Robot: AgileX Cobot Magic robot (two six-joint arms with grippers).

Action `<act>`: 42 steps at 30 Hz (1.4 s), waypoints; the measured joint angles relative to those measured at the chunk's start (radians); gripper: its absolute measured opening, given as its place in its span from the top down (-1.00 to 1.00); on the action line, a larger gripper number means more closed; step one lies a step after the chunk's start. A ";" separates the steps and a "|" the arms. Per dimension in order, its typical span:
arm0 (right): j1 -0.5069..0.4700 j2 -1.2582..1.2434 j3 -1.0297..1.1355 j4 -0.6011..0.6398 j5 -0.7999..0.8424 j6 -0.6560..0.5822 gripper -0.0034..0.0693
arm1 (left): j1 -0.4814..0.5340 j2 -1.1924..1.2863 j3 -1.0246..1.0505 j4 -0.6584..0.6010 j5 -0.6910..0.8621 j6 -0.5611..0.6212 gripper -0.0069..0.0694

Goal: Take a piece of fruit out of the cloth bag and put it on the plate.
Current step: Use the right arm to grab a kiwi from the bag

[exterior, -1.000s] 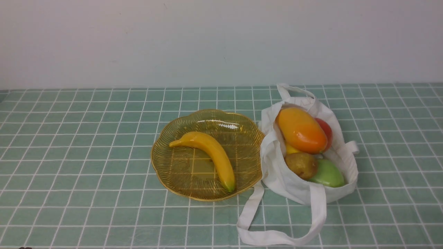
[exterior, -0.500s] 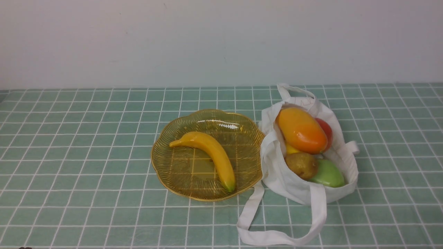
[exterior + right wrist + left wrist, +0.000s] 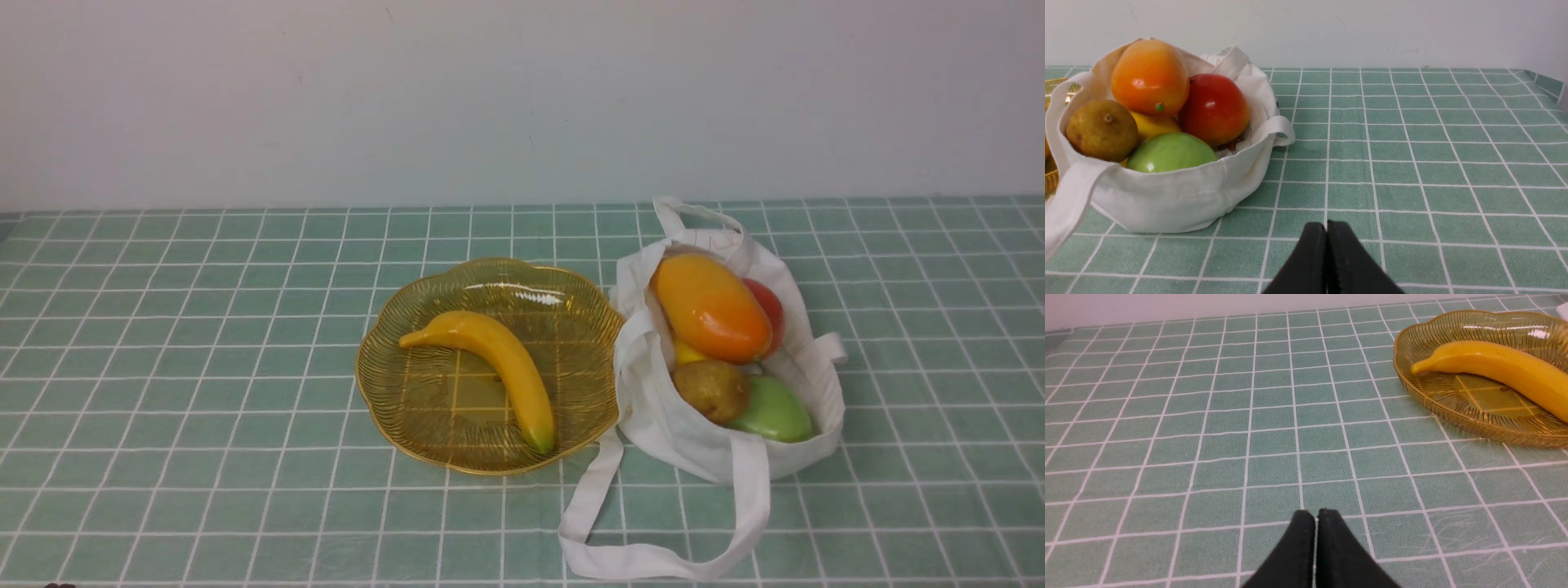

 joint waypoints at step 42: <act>0.000 0.000 0.010 0.816 -0.137 0.390 0.94 | 0.000 0.000 0.000 0.000 0.000 0.000 0.84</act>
